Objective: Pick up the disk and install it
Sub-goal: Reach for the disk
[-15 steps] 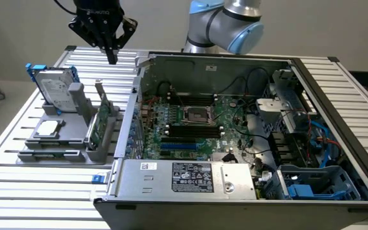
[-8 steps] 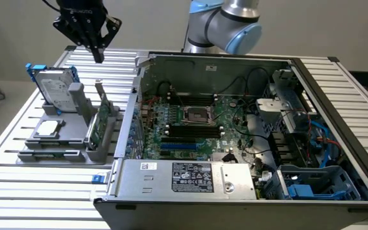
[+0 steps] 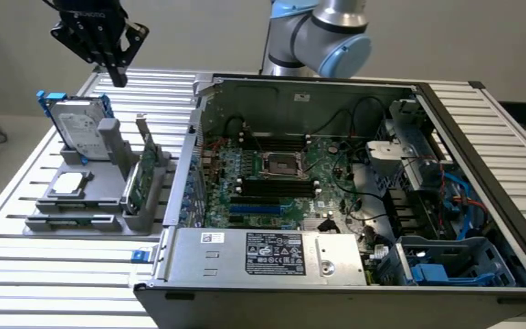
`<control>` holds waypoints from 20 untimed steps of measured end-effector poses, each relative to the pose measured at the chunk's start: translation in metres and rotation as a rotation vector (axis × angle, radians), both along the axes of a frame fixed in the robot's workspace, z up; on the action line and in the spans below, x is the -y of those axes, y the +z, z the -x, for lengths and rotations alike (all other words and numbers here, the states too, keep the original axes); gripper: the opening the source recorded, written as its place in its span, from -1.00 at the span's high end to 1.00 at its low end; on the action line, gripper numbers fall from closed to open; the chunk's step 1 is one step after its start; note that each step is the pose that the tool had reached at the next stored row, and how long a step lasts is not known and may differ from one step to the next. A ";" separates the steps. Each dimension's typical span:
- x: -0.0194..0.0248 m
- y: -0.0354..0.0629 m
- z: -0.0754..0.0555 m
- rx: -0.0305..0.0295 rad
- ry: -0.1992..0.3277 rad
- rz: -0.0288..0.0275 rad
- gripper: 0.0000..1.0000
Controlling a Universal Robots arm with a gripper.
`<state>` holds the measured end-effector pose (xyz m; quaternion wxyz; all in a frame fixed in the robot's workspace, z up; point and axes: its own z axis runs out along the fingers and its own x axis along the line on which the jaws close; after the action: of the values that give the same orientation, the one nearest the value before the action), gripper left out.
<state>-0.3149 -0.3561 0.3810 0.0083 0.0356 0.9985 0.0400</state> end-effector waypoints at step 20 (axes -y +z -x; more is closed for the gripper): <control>-0.0186 -0.0050 0.090 -0.0011 0.000 -0.0118 0.79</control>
<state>-0.4048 -0.3375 0.3760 0.0076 0.0357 0.9983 0.0459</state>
